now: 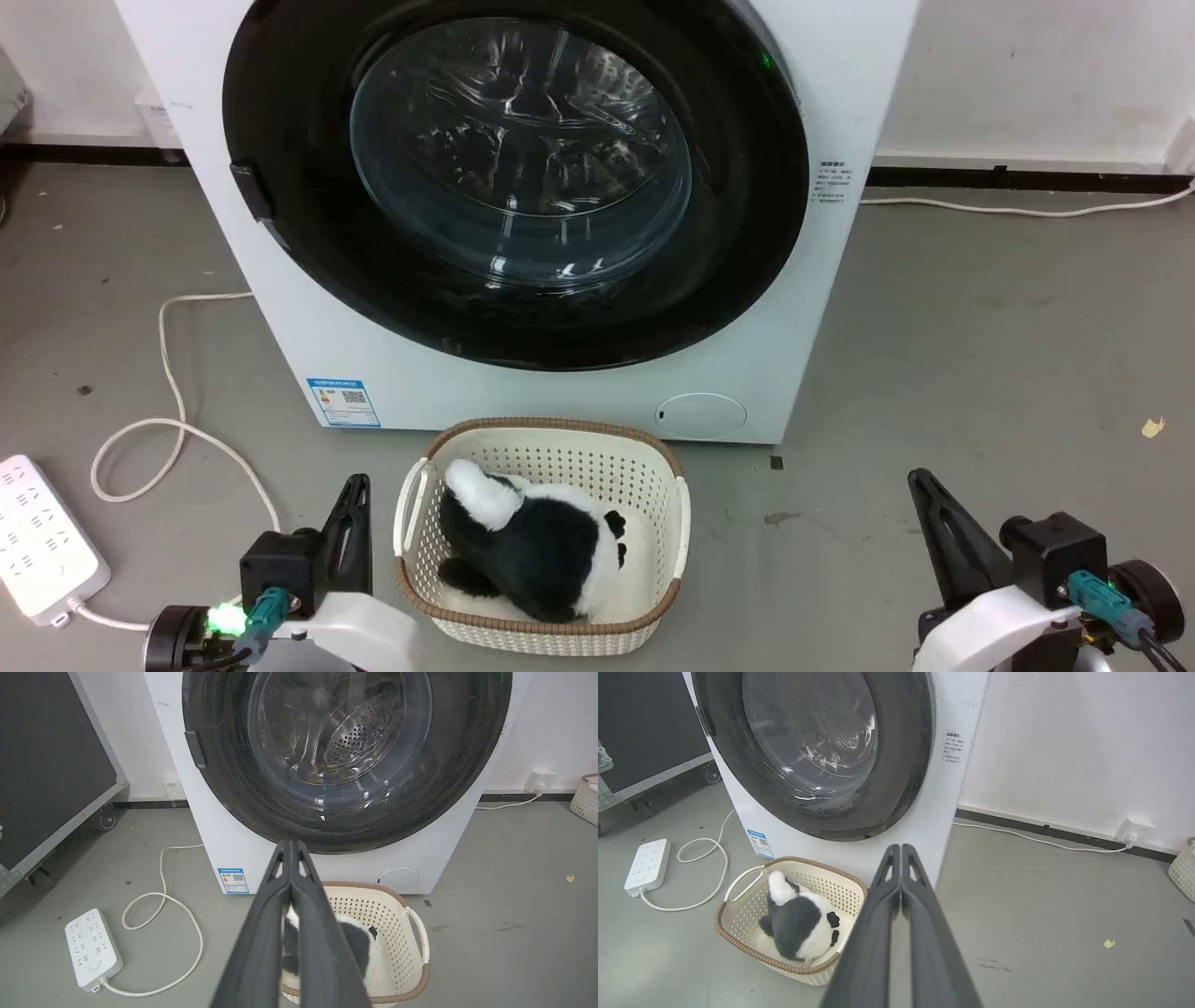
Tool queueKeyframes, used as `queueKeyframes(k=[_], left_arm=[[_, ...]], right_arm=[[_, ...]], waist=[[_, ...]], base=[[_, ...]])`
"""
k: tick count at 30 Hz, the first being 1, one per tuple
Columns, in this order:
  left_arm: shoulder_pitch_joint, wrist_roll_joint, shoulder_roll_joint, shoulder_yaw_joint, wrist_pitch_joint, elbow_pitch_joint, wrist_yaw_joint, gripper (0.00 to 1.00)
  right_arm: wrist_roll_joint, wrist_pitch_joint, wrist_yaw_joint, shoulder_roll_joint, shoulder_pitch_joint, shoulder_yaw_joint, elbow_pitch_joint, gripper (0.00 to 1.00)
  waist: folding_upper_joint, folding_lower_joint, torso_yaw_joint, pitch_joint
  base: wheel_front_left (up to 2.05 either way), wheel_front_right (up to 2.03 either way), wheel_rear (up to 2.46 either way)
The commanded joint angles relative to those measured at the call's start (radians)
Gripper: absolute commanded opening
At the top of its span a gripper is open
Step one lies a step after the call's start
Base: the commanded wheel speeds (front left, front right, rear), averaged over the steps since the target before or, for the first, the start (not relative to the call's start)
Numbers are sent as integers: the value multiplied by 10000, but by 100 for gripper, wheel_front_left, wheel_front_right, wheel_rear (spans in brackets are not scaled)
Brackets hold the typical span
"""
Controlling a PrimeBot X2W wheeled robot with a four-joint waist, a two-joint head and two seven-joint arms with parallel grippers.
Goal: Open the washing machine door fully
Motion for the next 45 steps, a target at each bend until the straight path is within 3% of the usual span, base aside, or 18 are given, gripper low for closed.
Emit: queueKeyframes(k=[1,33,34,45], left_arm=[[-155,89,3,9,3,-37,26,0],[-155,89,3,9,3,-37,26,0],[2,-8,0,0,-3,2,0,100],[12,-87,0,-89,-163,-16,70,100]], right_arm=[[-76,7,-11,47,-117,-7,-45,0],[-76,7,-11,47,-117,-7,-45,0],[5,-1,0,-2,2,4,2,100],[106,-162,1,1,16,-36,17,100]], waist=[[-1,0,0,0],[-1,0,0,0],[-1,0,0,0],[-1,0,1,38]], base=[[0,0,0],[0,0,0],[0,0,0],[0,0,0]])
